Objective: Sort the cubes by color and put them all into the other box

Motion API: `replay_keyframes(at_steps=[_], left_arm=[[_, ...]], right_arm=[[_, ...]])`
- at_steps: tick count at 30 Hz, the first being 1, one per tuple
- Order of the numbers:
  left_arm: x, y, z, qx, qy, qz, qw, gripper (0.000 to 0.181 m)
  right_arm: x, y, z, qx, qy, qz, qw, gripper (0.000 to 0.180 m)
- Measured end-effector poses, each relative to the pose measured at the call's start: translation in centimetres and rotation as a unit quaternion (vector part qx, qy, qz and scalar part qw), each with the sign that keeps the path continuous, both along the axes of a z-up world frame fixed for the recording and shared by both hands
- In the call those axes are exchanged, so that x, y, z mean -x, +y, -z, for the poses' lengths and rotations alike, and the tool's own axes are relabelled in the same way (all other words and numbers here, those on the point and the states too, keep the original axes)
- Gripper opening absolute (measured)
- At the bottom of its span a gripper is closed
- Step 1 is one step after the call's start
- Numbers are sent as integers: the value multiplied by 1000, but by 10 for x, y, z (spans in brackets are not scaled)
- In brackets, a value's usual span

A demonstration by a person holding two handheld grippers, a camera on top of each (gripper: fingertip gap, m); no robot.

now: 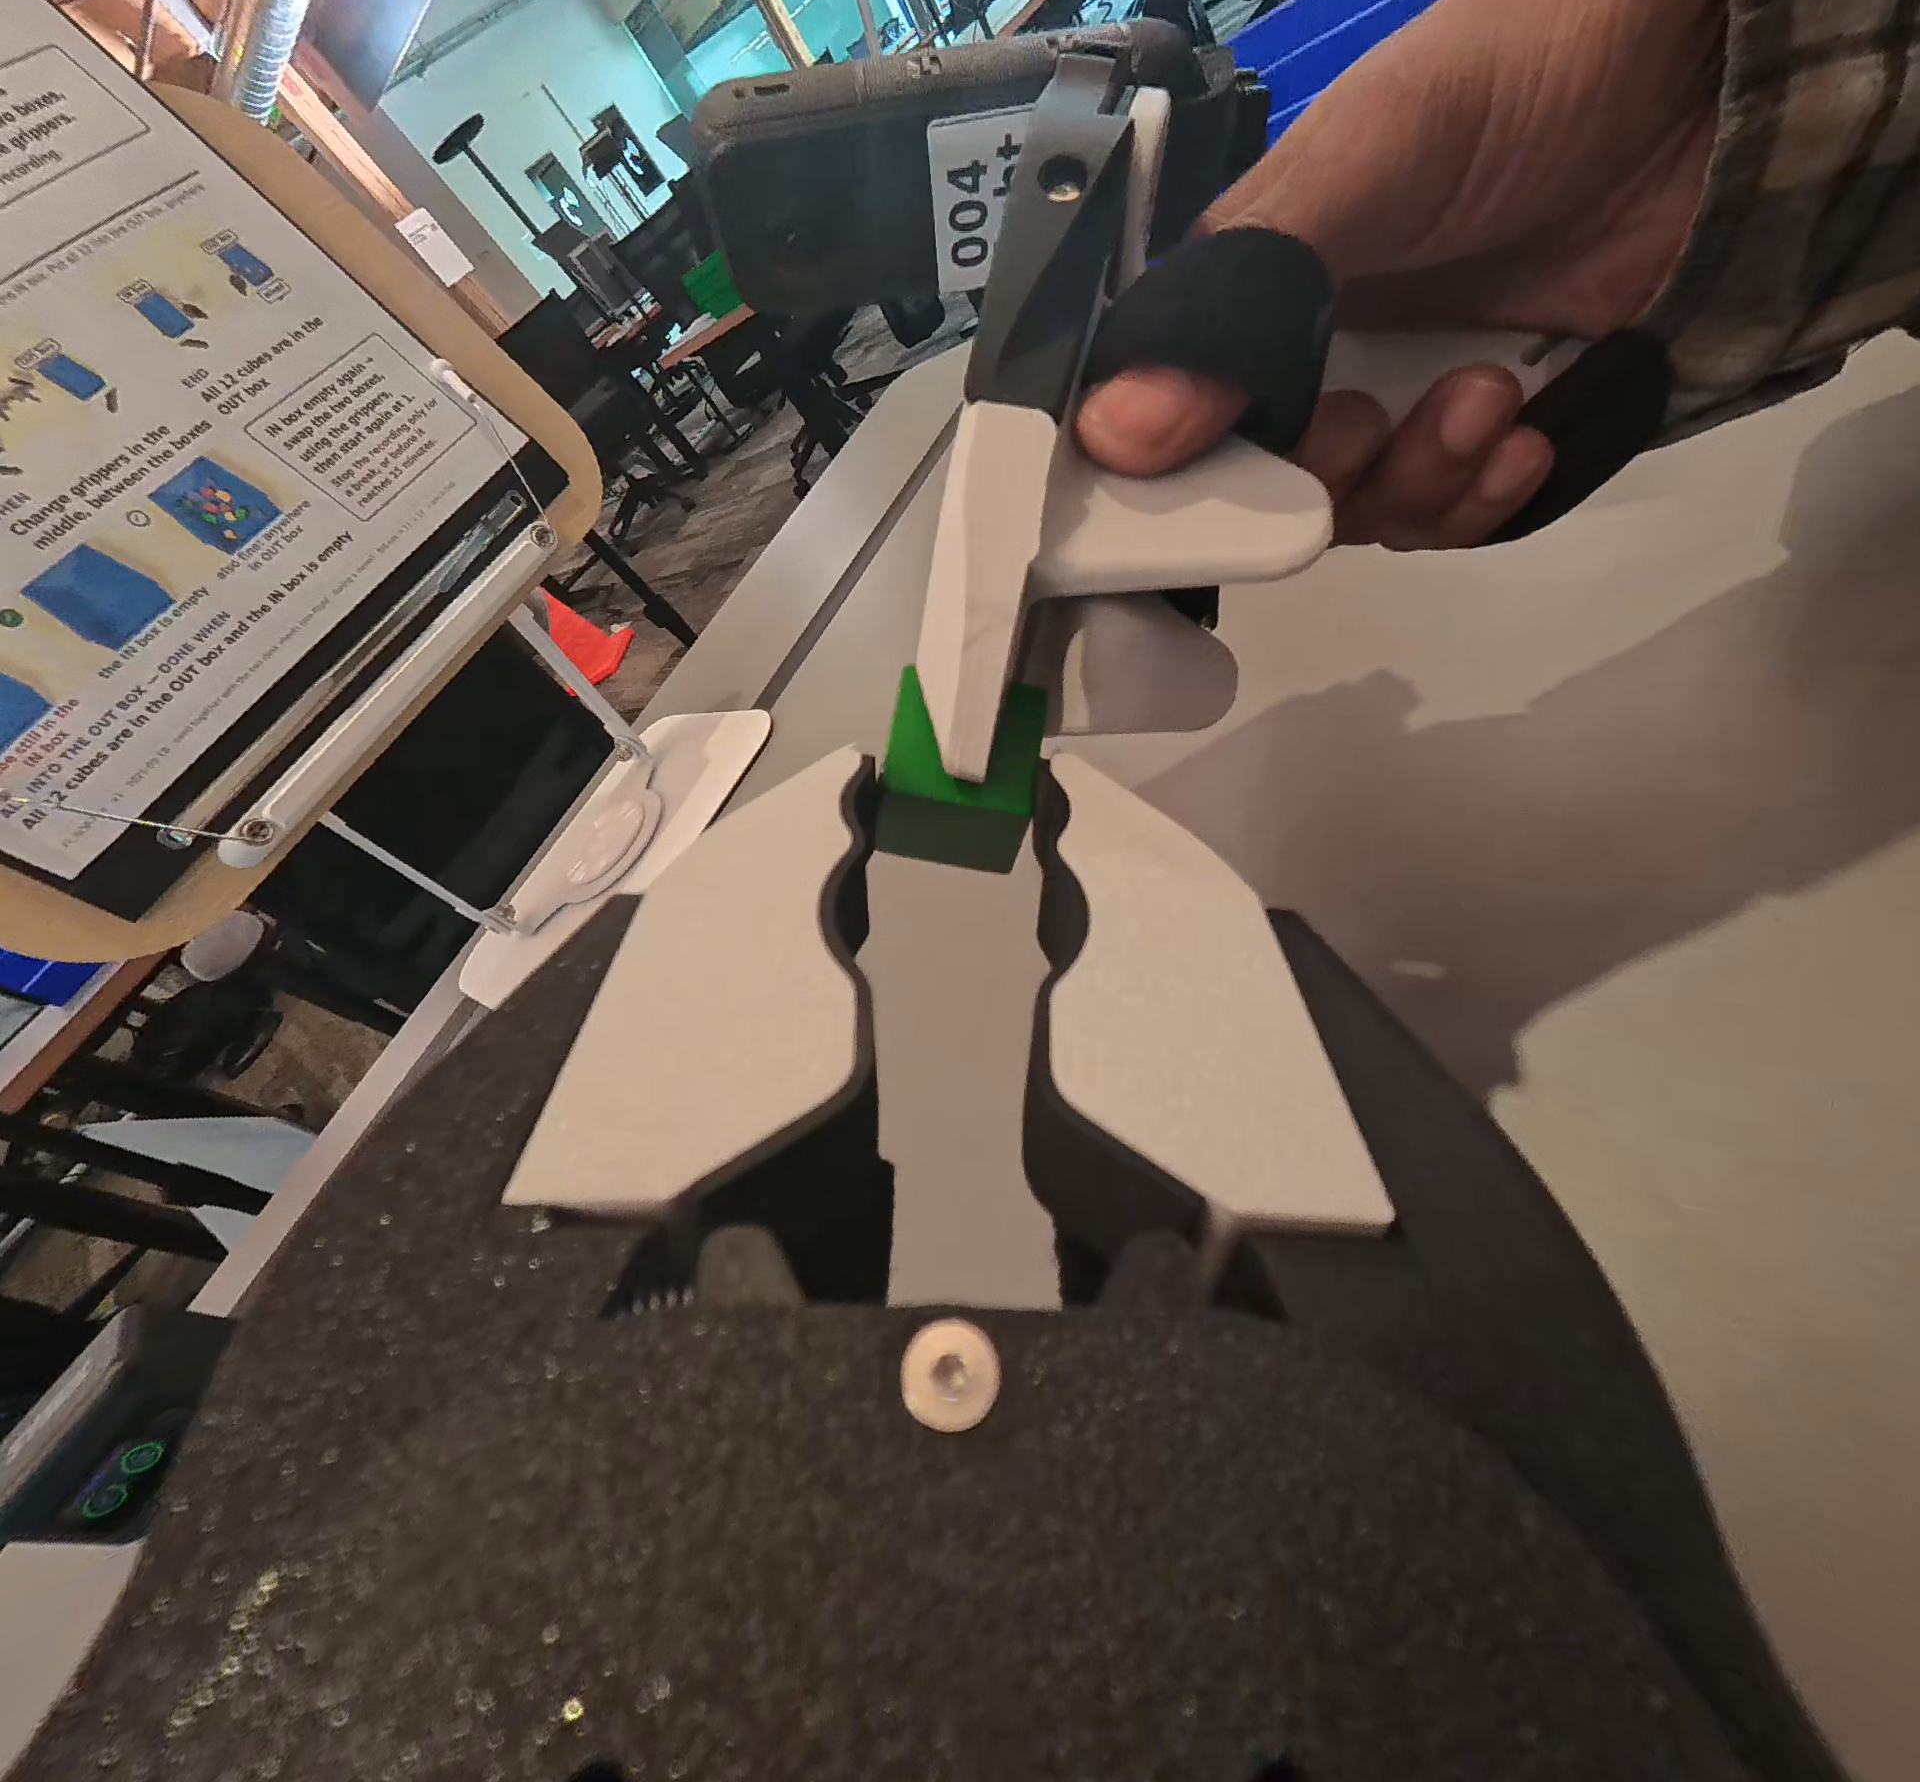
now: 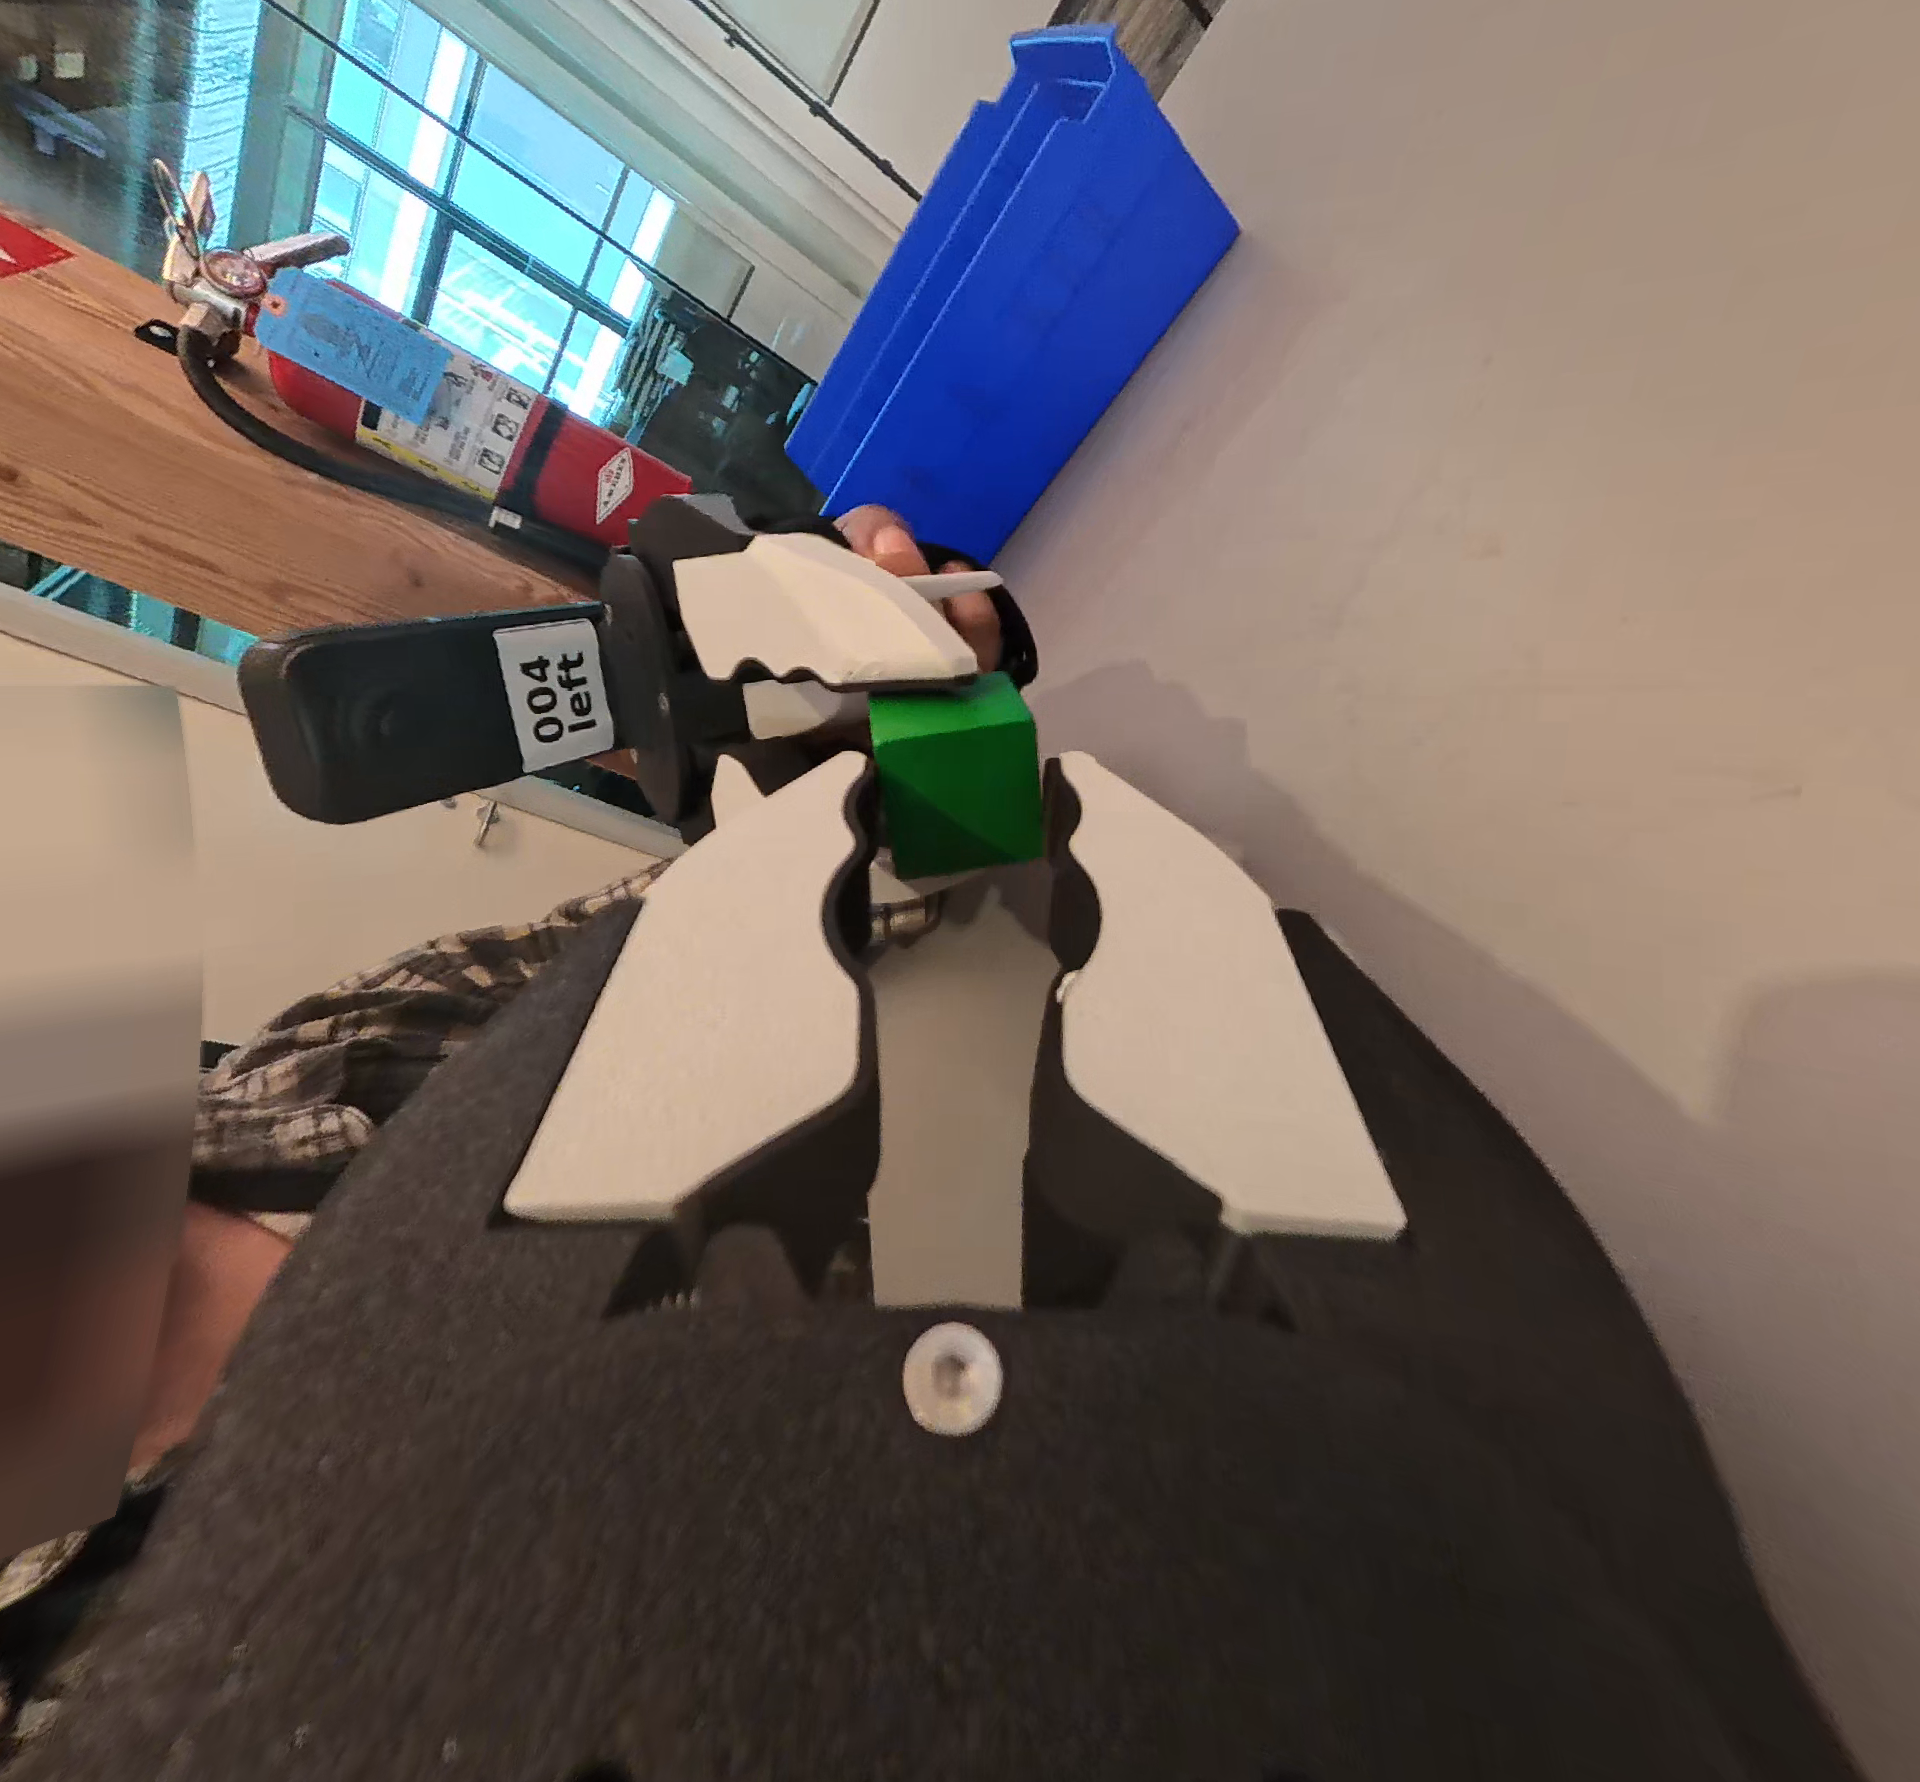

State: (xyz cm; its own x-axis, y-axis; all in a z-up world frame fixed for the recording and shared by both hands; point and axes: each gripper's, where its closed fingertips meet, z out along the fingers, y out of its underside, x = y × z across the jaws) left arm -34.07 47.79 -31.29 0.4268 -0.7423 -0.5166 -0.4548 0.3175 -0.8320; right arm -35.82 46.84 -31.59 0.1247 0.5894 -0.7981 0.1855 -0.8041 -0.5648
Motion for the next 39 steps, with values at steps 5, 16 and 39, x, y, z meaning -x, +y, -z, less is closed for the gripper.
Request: replay_keyframes(at_steps=[5, 16, 39], left_arm=[[-3, -1, 1, 12, -10, 7, 1000, 28], [-12, -2, 4, 57, -43, 20, 997, 83], [-30, -7, 32, 68, 3, 37, 997, 68]], right_arm=[[-4, -1, 2, -11, -19, -1, 1000, 29], [-107, 30, -18, -64, -86, 91, 990, 28], [-585, 1, 91, 133, -627, 299, 707, 28]])
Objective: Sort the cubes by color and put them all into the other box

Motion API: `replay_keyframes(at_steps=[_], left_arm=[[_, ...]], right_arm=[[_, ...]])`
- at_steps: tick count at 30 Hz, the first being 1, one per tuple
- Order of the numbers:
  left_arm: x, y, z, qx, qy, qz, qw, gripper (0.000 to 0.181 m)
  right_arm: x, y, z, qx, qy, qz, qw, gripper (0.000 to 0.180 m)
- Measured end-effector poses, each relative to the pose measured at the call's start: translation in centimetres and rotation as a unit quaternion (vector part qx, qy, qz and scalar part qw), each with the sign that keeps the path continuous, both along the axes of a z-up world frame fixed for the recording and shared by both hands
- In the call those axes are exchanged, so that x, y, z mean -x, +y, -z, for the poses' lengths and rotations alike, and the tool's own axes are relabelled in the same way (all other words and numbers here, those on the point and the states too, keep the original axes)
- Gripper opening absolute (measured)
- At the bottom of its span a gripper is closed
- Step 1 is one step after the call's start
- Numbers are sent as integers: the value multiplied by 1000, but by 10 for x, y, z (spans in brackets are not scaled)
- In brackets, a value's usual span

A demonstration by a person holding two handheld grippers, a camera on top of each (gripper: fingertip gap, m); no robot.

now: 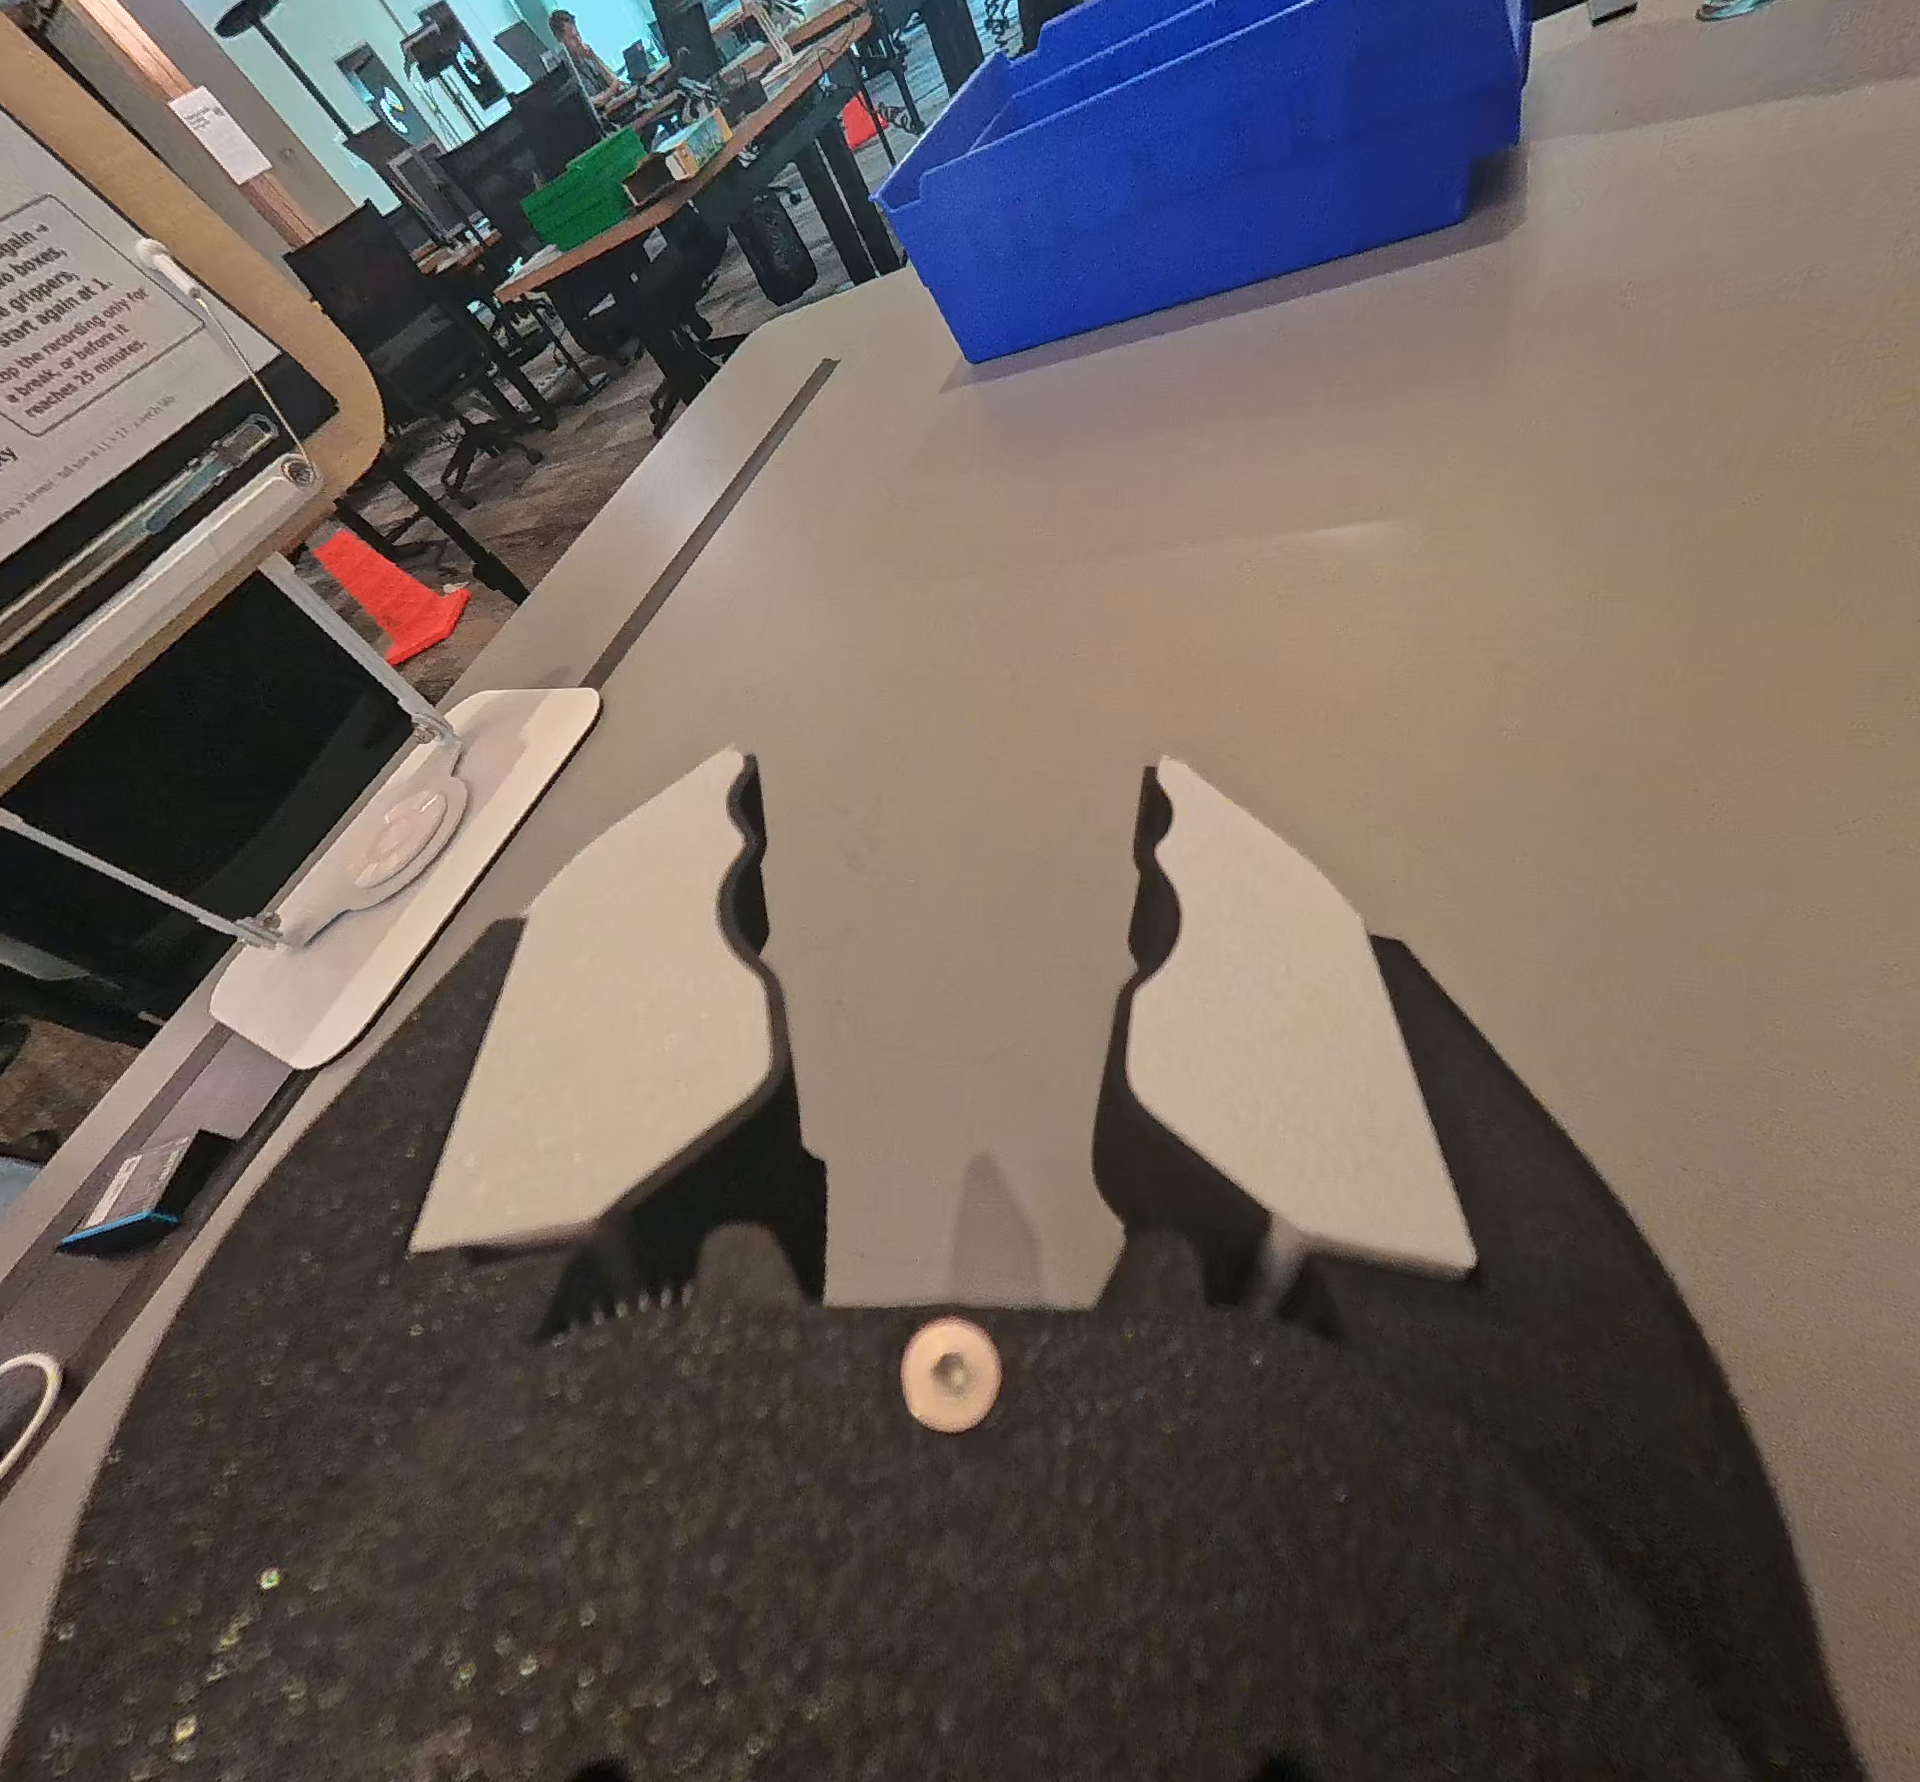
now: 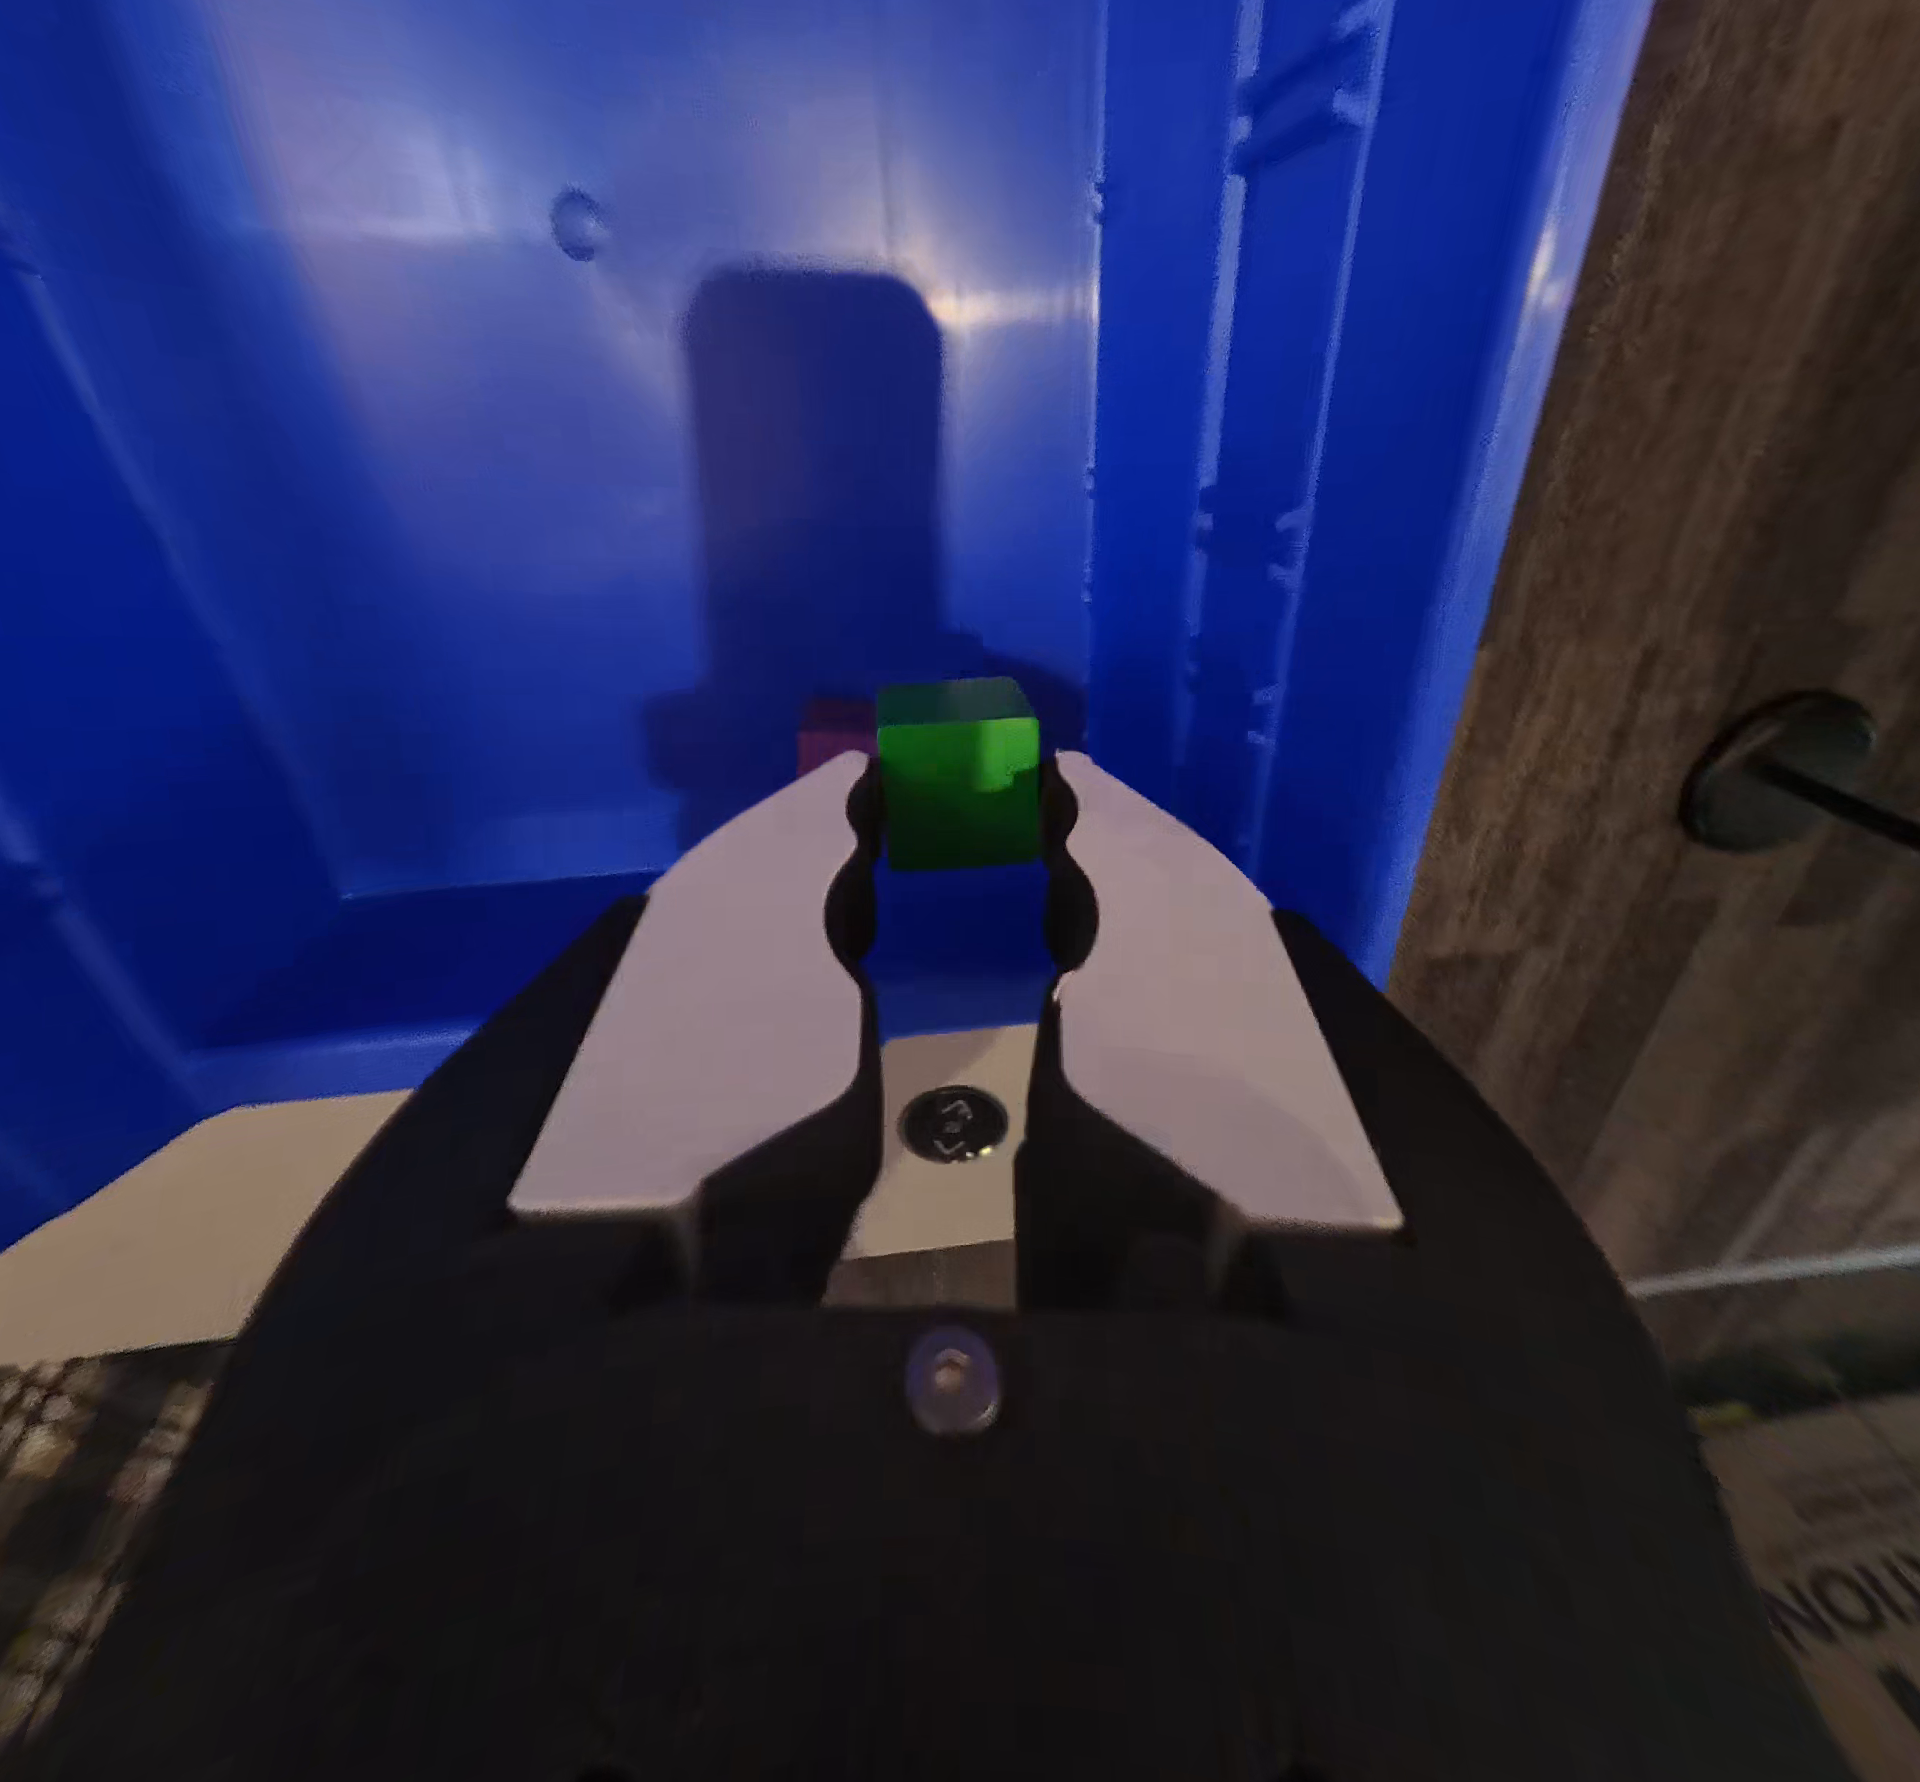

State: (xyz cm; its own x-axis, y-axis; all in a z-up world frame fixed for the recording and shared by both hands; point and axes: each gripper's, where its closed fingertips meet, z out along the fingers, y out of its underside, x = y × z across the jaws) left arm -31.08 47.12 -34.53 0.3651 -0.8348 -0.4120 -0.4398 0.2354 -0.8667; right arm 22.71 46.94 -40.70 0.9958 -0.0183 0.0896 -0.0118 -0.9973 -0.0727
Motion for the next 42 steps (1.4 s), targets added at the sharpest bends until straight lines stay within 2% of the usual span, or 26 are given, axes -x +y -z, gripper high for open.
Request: replay_keyframes(at_steps=[3, 7, 14, 22, 30, 36, 42], left_arm=[[1, 0, 0, -5, 5, -2, 1000, 67], [2, 0, -5, -2, -15, 0, 1000, 62], [4, 1, -6, 3, -18, -3, 1000, 61], [4, 2, -3, -16, 0, -8, 1000, 59], [1, 11, -14, 35, -7, -22, 999, 59], [-31, 28, -7, 84, 16, -21, 996, 61], [-65, 44, -9, 88, 43, -14, 995, 60]], right_arm=[[-9, -7, 13, 37, -28, 6, 999, 29], [-10, -7, 14, 36, -40, 10, 998, 28], [-4, 7, -7, -15, -10, 18, 1000, 28], [0, 25, -28, -28, -6, -5, 1000, 27], [24, 38, -44, -44, 46, -100, 993, 28], [38, 29, -36, -34, 79, -174, 981, 28], [58, 18, -26, -26, 125, -225, 966, 28]])
